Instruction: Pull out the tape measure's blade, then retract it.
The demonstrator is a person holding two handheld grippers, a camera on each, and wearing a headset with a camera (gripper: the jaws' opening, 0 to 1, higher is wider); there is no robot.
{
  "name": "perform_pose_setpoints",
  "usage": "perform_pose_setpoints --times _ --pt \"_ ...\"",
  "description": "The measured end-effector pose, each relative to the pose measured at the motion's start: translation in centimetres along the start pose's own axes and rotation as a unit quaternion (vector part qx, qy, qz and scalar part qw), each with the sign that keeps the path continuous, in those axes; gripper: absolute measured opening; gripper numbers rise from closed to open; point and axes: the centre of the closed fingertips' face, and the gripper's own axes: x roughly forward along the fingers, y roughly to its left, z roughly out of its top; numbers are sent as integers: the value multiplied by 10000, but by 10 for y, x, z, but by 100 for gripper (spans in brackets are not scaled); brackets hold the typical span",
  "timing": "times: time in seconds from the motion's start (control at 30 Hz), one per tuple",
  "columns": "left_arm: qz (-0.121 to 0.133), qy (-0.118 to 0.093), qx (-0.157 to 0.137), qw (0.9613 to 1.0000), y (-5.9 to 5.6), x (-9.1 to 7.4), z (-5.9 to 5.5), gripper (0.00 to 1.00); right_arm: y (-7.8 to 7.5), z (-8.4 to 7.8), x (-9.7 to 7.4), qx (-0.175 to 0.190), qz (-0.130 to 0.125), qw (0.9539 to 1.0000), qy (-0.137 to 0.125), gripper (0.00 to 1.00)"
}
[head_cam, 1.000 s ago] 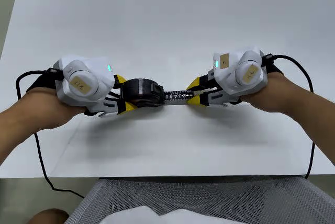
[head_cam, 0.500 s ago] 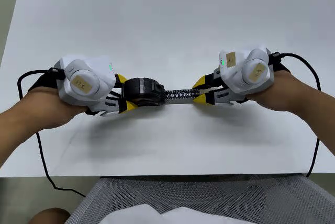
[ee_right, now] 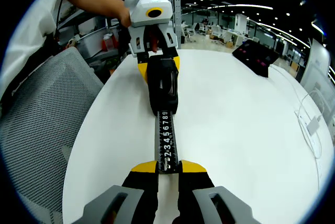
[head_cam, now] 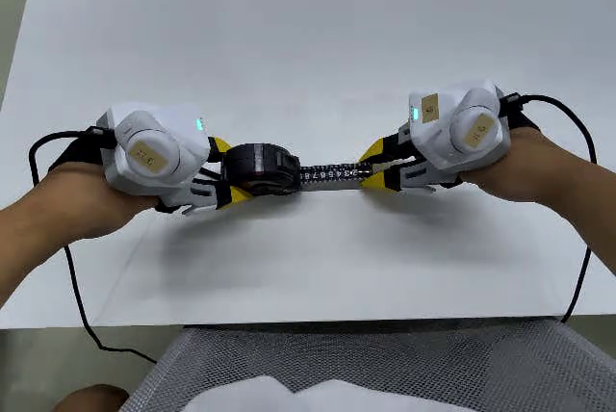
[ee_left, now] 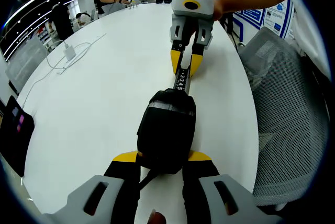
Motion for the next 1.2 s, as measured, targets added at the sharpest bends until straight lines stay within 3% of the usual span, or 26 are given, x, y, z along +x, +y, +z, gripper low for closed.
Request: perform_pose_setpoints --times 1.2 --pt "19 4 11 10000 0 1 0 26 1 -22 -19 158 -101 9997 184 10"
